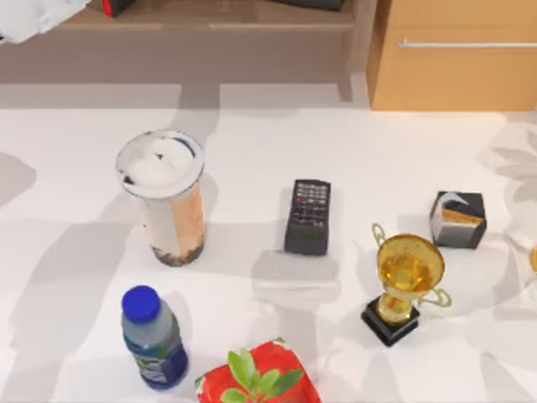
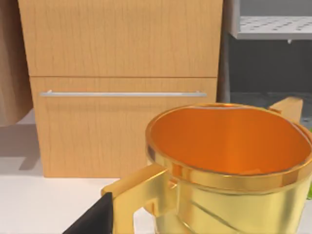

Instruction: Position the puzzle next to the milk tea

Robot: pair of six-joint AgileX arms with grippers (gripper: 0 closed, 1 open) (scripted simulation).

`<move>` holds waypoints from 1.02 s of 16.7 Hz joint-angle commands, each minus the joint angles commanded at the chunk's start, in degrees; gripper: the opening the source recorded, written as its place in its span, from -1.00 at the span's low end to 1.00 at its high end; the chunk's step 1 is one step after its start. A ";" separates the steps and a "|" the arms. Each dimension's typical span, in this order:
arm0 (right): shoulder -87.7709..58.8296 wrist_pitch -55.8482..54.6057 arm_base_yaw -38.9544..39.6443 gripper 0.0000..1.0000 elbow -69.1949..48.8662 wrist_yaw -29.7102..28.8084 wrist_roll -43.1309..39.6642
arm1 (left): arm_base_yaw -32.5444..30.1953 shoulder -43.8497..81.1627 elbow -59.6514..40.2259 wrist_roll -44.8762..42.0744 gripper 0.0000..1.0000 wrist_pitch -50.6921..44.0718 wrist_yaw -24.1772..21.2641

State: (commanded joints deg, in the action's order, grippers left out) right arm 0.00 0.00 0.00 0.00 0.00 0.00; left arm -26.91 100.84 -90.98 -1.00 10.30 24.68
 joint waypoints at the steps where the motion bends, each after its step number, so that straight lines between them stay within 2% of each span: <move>1: 0.00 0.00 0.00 1.00 0.00 0.00 0.00 | 0.00 0.00 0.00 0.00 1.00 0.00 0.00; 6: 0.00 0.00 0.00 1.00 0.00 0.00 0.00 | 0.40 0.78 -1.25 -0.01 1.00 -0.51 -0.37; 14: 0.00 0.00 0.00 1.00 0.00 0.00 0.00 | 2.57 10.10 -14.71 -0.02 1.00 -4.20 -2.72; 17: 0.00 0.00 0.00 1.00 0.00 0.00 0.00 | 3.14 12.83 -16.99 0.08 1.00 -4.16 -3.33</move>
State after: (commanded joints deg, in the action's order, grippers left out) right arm 0.00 0.00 0.00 0.00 0.00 0.00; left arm -23.78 113.68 -107.96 -0.92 6.14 21.35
